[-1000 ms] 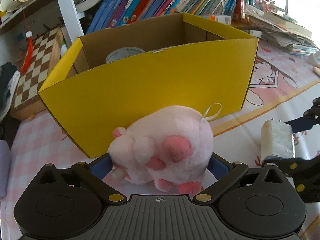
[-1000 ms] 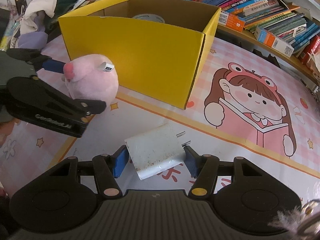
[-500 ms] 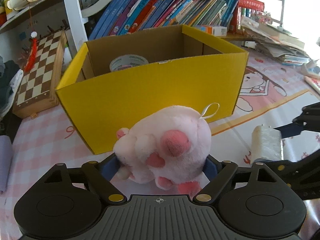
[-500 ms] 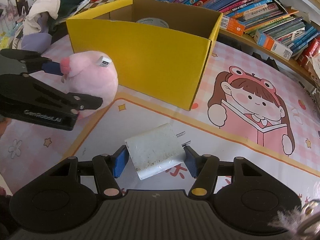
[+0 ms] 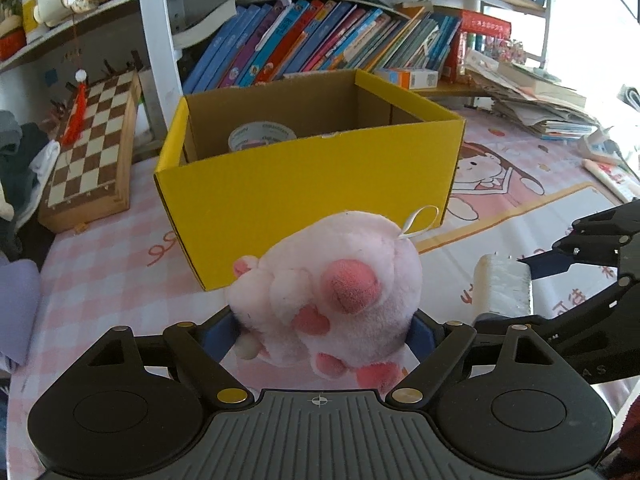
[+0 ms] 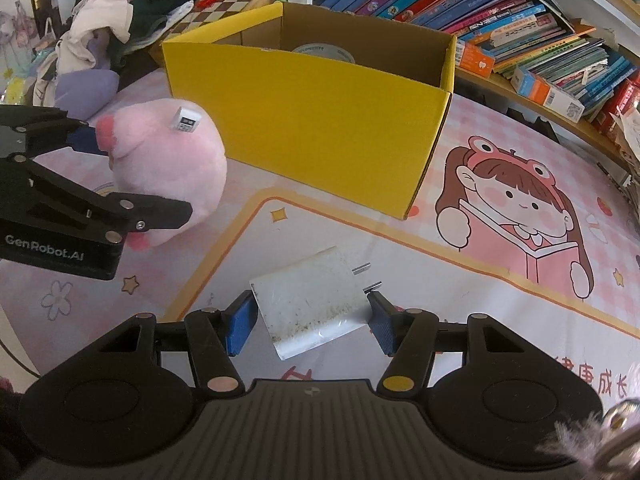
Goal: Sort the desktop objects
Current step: 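Carry the pink pig with the left tool while the right tool carries the charger block to the box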
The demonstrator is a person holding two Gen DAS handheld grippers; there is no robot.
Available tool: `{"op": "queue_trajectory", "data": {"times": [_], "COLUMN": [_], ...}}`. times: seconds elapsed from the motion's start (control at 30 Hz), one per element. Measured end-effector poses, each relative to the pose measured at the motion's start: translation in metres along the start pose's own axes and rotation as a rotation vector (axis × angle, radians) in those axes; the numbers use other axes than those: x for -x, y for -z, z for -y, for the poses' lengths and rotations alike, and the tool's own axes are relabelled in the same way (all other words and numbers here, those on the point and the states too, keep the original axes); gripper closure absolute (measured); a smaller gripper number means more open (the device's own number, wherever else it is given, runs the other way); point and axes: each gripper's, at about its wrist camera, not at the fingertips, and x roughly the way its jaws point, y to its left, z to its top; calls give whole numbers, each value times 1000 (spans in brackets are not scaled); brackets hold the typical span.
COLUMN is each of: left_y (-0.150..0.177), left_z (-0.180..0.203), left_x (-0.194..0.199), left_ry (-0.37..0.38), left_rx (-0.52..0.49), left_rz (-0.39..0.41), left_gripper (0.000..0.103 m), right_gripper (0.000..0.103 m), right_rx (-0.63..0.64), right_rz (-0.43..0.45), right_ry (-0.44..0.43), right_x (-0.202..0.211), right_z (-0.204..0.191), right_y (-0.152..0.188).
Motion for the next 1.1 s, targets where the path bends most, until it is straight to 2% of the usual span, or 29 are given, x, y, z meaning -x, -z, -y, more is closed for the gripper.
{"op": "queue_trajectory", "data": {"times": [0.5,0.77,1.1], "left_y": [0,-17,-45], "left_z": [-5,-7,-15], "left_x": [33,51,63], "left_ry": [26,36,28], "left_rx": [-57,-96,-117], "left_rz": [73,152,243], "left_gripper": [16,15,15], "right_gripper": [46,46,46], "right_rx": [-47,-88,-52], "right_rz": [35,94,178], "right_ry": [34,49,63], "right_x": [19,36,52], "right_z": [-14,-10,-5], "right_y": [1,-18,-50]}}
